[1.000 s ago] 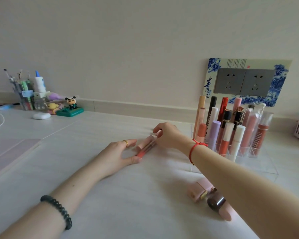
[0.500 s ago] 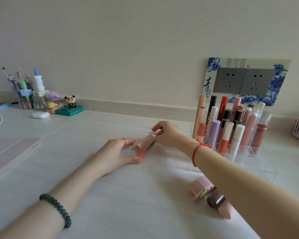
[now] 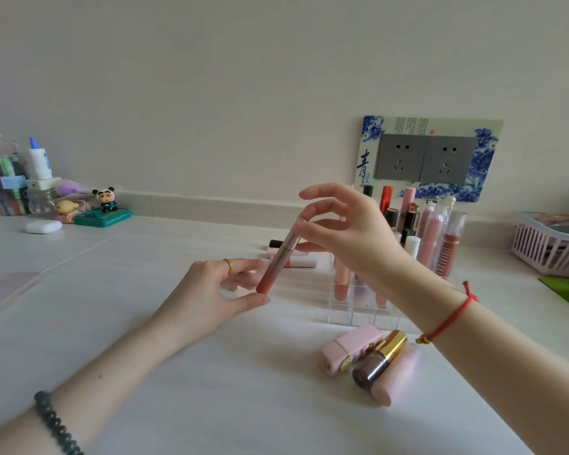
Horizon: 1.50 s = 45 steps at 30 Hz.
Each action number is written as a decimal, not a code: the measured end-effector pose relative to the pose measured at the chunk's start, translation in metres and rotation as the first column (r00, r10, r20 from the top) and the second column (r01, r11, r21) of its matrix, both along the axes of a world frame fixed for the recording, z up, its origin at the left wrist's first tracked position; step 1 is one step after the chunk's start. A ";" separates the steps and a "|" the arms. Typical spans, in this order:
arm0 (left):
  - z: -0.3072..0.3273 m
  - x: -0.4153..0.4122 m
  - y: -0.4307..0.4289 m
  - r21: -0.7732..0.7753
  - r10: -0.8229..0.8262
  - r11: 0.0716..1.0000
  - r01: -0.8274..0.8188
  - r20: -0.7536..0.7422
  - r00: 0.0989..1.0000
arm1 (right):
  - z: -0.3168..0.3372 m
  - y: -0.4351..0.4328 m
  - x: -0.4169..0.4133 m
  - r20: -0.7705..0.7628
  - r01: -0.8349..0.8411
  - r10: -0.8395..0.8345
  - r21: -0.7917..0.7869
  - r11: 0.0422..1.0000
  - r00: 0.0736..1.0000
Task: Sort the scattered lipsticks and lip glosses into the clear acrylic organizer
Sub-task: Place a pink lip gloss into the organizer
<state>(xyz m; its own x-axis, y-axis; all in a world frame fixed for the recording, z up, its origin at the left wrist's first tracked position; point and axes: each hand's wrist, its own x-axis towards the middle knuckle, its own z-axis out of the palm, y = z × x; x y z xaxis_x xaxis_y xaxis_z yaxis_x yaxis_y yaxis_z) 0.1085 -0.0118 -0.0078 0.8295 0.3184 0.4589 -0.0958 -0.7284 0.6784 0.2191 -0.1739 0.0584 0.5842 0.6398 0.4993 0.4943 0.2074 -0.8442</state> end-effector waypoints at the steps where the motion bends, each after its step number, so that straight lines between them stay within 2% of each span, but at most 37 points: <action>1: 0.002 0.001 -0.007 -0.023 -0.056 0.998 0.056 0.018 0.998 | 0.002 -0.007 -0.001 0.023 0.004 -0.005 0.008 1.000 1.000; 6: 0.023 0.016 -0.038 -0.197 -0.273 0.935 0.295 0.133 0.953 | 0.016 -0.039 -0.004 0.158 0.025 -0.034 0.056 0.998 0.987; 10: 0.036 0.032 -0.063 -0.231 -0.342 0.902 0.366 0.137 0.930 | 0.022 -0.059 0.000 0.168 0.041 -0.060 0.115 0.993 0.984; 16: 0.049 0.060 -0.096 -0.185 -0.321 0.921 0.343 0.140 0.937 | 0.026 -0.091 0.020 0.076 0.092 -0.090 -0.018 0.996 0.993; 21: 0.049 0.079 -0.126 -0.145 -0.324 0.925 0.350 0.175 0.930 | 0.027 -0.115 0.037 0.052 0.181 -0.179 -0.036 0.983 0.982; 27: 0.041 0.095 -0.145 -0.187 -0.364 0.903 0.388 0.148 0.919 | 0.013 -0.129 0.056 0.130 0.343 -0.334 -0.050 0.938 0.933; 36: 0.020 0.108 -0.163 -0.191 -0.397 0.896 0.401 0.060 0.916 | -0.011 -0.131 0.070 0.221 0.480 -0.454 -0.081 0.873 0.863; 45: 0.002 0.111 -0.161 -0.141 -0.371 0.921 0.364 -0.023 0.928 | -0.029 -0.126 0.073 0.262 0.513 -0.472 -0.120 0.850 0.842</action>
<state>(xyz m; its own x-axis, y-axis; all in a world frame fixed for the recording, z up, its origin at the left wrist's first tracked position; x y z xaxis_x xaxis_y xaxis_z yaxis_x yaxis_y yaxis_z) 0.2195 -0.1729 -0.0053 0.9200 0.0420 0.3898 -0.3039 -0.5519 0.7766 0.2921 -0.3002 0.0293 0.7376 0.3854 0.5545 0.6627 -0.2555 -0.7039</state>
